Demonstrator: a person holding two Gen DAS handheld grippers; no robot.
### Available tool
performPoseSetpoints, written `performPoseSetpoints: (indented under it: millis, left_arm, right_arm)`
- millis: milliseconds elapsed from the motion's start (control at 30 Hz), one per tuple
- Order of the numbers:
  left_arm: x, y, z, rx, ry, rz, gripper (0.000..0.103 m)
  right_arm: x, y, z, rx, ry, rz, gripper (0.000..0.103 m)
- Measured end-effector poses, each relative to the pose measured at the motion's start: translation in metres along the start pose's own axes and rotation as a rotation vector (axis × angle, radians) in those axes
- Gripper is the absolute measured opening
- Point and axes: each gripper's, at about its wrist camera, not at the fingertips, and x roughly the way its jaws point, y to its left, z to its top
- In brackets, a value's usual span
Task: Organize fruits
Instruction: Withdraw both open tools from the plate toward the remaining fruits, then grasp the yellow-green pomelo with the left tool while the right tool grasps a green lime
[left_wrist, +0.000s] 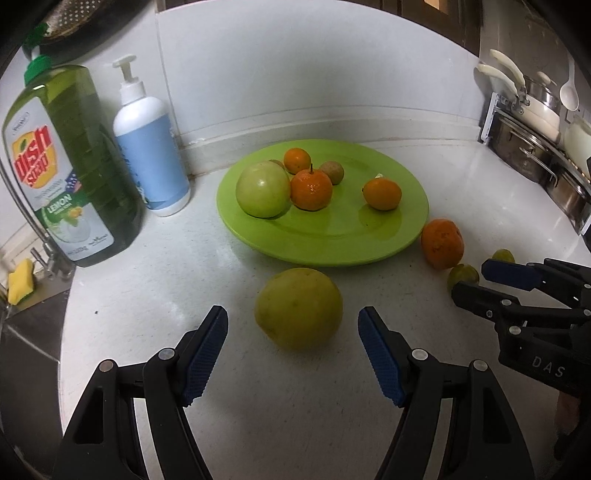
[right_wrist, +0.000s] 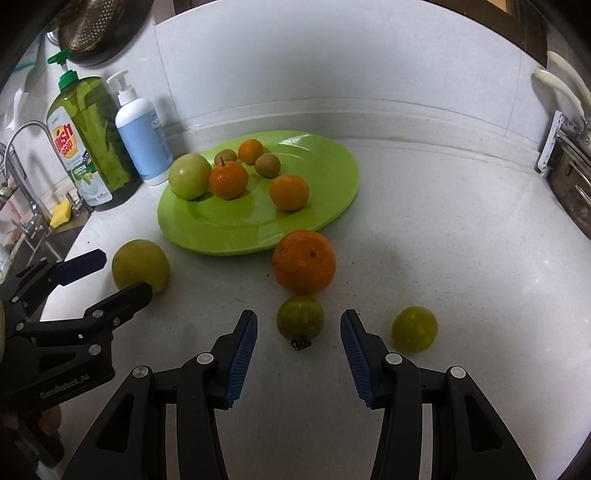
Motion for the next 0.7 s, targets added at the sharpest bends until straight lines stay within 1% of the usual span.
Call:
performPoseSetpoints:
  millis: [67, 267, 400, 467, 533, 600, 700]
  left_arm:
    - [0.003, -0.001, 0.001, 0.003, 0.001, -0.005, 0.072]
    - [0.008, 0.001, 0.002, 0.002, 0.006, -0.013, 0.060]
    - [0.011, 0.001, 0.002, -0.007, 0.013, -0.029, 0.052]
    - [0.012, 0.002, 0.003, -0.007, 0.014, -0.029, 0.051]
    - [0.012, 0.002, 0.003, -0.009, 0.013, -0.030, 0.051]
    - [0.011, 0.002, 0.002, -0.011, 0.014, -0.031, 0.051]
    - [0.011, 0.003, 0.002, -0.009, 0.013, -0.029, 0.051]
  right_arm:
    - [0.002, 0.000, 0.002, 0.000, 0.002, -0.001, 0.048]
    - [0.007, 0.000, 0.002, 0.004, 0.006, 0.006, 0.047]
    - [0.011, 0.000, 0.002, 0.004, 0.016, 0.015, 0.041]
    - [0.011, 0.000, 0.002, 0.006, 0.020, 0.018, 0.040]
    - [0.011, 0.000, 0.003, 0.006, 0.022, 0.020, 0.037]
    - [0.012, 0.001, 0.002, -0.005, 0.032, 0.010, 0.030]
    - [0.012, 0.000, 0.002, 0.003, 0.037, 0.014, 0.030]
